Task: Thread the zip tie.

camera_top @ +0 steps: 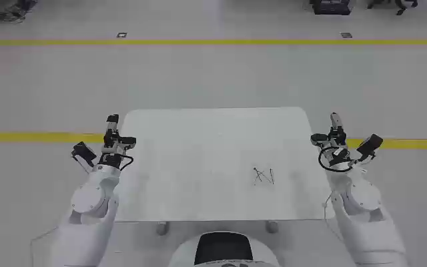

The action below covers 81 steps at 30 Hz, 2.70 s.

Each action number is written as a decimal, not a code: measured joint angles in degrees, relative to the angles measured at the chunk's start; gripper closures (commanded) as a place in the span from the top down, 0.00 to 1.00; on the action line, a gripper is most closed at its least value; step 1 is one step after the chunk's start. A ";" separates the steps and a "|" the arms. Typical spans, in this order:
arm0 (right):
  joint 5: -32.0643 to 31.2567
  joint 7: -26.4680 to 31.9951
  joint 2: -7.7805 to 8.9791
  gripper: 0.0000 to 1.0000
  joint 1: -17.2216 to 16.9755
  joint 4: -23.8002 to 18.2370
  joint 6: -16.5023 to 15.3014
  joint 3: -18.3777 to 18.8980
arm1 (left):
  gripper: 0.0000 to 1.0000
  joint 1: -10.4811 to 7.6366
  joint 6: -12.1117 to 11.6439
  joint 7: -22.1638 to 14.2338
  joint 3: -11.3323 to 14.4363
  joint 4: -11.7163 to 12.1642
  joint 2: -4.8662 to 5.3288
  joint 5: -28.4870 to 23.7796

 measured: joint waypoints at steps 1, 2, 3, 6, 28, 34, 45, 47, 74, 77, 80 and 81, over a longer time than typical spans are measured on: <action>0.00 0.00 0.00 1.00 0.00 0.00 0.00 0.00 | 1.00 0.00 0.00 0.00 0.00 0.00 0.00 0.00; 0.00 0.00 0.00 0.78 0.00 0.00 0.00 0.00 | 0.78 0.00 0.00 0.00 0.00 0.00 0.00 0.00; 0.00 0.00 0.00 0.78 0.00 0.00 0.00 0.00 | 0.78 0.00 0.00 0.00 0.00 0.00 0.00 0.00; 0.00 0.00 0.00 1.00 0.00 0.00 0.00 0.00 | 1.00 0.00 0.00 0.00 0.00 0.00 0.00 0.00; -29.82 10.63 1.07 1.00 3.32 -0.35 -2.96 -4.90 | 1.00 0.00 0.00 0.00 0.00 0.00 0.00 0.00; -29.69 10.53 1.06 1.00 3.30 -0.35 -2.85 -4.88 | 1.00 0.00 0.00 0.00 0.00 0.00 0.00 0.00; -50.28 26.19 2.15 1.00 11.91 1.66 1.42 -9.57 | 1.00 0.00 0.00 0.00 0.00 0.00 0.00 0.00; -54.18 28.33 2.27 1.00 12.67 2.45 1.05 -10.82 | 1.00 0.00 0.00 0.00 0.00 0.00 0.00 0.00; -77.75 43.46 2.11 1.00 20.45 3.42 4.49 -21.94 | 1.00 0.00 0.00 0.00 0.00 0.00 0.00 0.00; -78.19 44.24 2.05 1.00 20.89 3.62 4.67 -22.41 | 1.00 0.00 0.00 0.00 0.00 0.00 0.00 0.00; -78.11 44.04 2.05 1.00 20.84 3.59 4.65 -22.34 | 1.00 0.00 0.00 0.00 0.00 0.00 0.00 0.00; -78.10 44.04 2.05 1.00 20.84 3.59 4.65 -22.34 | 1.00 0.00 0.00 0.00 0.00 0.00 0.00 0.00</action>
